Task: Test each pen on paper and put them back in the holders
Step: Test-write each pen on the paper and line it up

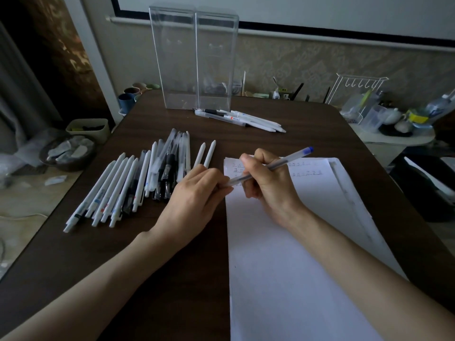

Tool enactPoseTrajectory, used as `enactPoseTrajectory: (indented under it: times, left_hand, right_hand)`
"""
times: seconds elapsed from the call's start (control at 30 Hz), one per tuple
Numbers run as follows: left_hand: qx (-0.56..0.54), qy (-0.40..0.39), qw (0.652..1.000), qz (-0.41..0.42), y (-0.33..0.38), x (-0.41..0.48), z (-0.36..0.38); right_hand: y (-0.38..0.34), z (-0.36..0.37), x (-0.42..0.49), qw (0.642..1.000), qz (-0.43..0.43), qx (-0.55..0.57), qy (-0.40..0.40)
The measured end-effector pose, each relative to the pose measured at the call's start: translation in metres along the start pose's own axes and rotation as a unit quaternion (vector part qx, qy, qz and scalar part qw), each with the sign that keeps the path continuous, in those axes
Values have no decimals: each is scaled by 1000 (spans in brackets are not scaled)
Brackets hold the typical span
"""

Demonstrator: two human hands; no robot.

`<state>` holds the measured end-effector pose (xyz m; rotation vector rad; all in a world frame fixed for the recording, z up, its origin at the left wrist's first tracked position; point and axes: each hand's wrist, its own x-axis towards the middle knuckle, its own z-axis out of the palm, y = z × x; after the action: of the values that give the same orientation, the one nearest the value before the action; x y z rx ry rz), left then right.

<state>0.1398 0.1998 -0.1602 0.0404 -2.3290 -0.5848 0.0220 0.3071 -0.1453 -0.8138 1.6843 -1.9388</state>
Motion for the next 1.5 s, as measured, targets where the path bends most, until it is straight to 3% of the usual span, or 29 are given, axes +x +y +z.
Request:
enactPoseTrajectory:
  times: [0.17, 0.27, 0.37, 0.53, 0.67, 0.77, 0.87, 0.93, 1.13, 1.23, 1.33, 1.5]
  left_hand:
    - [-4, -5, 999, -53, -3, 1, 2]
    - [29, 52, 991, -123, -9, 2, -1]
    - [136, 63, 969, -194, -14, 2, -7]
    - [266, -6, 925, -272, -18, 2, -4]
    - [252, -44, 948, -191, -21, 2, -3]
    - [249, -118, 953, -128, -22, 2, 2]
    - [242, -143, 950, -134, -24, 1, 5]
    - [244, -147, 948, -139, -25, -1, 5]
    - [216, -154, 958, -112, -22, 1, 5]
    - [124, -208, 970, -24, -10, 1, 4]
    - [51, -296, 951, 79, 0, -4, 7]
    - [26, -325, 942, 76, -2, -5, 7]
  right_hand:
    - [-9, -4, 5, 998, 35, -3, -61]
    - [-16, -6, 21, 995, 55, 8, -81]
    - [-10, -13, 56, 989, 6, -149, 22]
    - [17, -23, 119, 901, -80, -416, 99]
    - [27, -39, 152, 799, -65, -593, 70]
    - [30, -46, 158, 766, -56, -639, 48]
    - [33, -49, 157, 734, -81, -672, 47]
    - [32, -50, 153, 731, -95, -673, 49]
    - [11, -47, 112, 775, -219, -591, 44]
    - [6, -48, 68, 743, -212, -635, 29]
    - [12, -53, 35, 701, -168, -692, 44]
    - [24, -59, 20, 724, -225, -641, 120]
